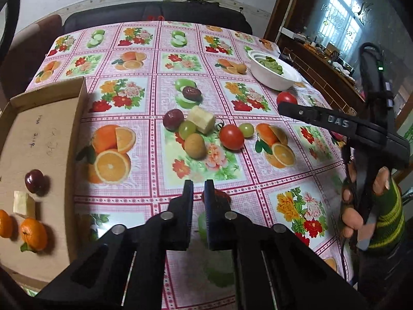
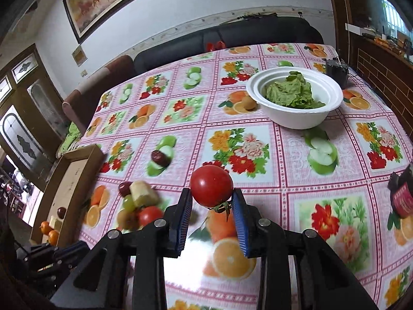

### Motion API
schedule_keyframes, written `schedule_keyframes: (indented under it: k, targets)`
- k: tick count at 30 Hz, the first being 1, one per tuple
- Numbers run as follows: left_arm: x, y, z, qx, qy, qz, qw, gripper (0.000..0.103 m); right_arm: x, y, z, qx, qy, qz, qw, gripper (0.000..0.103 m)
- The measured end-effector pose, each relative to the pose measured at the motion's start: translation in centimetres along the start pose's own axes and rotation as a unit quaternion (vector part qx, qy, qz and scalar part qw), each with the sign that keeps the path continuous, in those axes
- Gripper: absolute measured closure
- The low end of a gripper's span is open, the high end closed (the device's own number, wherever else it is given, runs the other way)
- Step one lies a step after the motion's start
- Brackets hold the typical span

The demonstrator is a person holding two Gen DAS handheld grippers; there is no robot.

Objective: Organize fruits
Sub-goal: 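Grasp the red tomato with the right tool while the left tool grasps a date, then carry the tomato and date over the cardboard tray with both tools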

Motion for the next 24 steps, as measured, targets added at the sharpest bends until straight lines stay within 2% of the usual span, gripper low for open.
schedule_keyframes:
  k: [3, 4, 7, 11, 12, 19, 24]
  targets:
    - [1.0, -0.6, -0.5, 0.007, 0.01, 0.01, 0.9999, 0.075, -0.9, 0.8, -0.2, 0.004, 0.0, 0.014, 1.0, 0.07]
    - [1.4, -0.9, -0.8, 0.01, 0.016, 0.01, 0.9998, 0.074, -1.1, 1.1, -0.3, 0.002, 0.0, 0.017, 1.0, 0.07]
    - [2.1, -1.9, -1.8, 0.018, 0.037, 0.003, 0.9992, 0.074, -1.9, 1.6, -0.4, 0.002, -0.003, 0.026, 1.0, 0.07]
    - [3.1, -2.3, -3.2, 0.041, 0.052, 0.024, 0.9975, 0.074, -2.7, 1.4, -0.2, 0.007, -0.008, 0.027, 1.0, 0.07]
    - [3.1, -2.3, -3.0, 0.046, 0.042, 0.026, 0.9977, 0.075, -2.9, 1.2, -0.1, 0.009, -0.01, 0.025, 1.0, 0.07]
    - [3.4, -2.7, -2.5, 0.037, 0.042, 0.001, 0.9984, 0.076, -3.2, 0.8, -0.2, 0.018, -0.012, 0.028, 0.999, 0.07]
    - [2.2, -2.6, -1.8, 0.042, 0.025, 0.009, 0.9987, 0.076, -3.8, 1.5, -0.6, 0.016, -0.011, 0.036, 0.999, 0.07]
Point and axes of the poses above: each gripper's, at about its wrist camera, not at the fingertips, and x roughly the way its jaws point, y to its left, z to its top, the point moved 9 cm from there along x, roughly the way its jaws point, and after that the axes turned 14 degrees about -y, right-handed, at the moved point
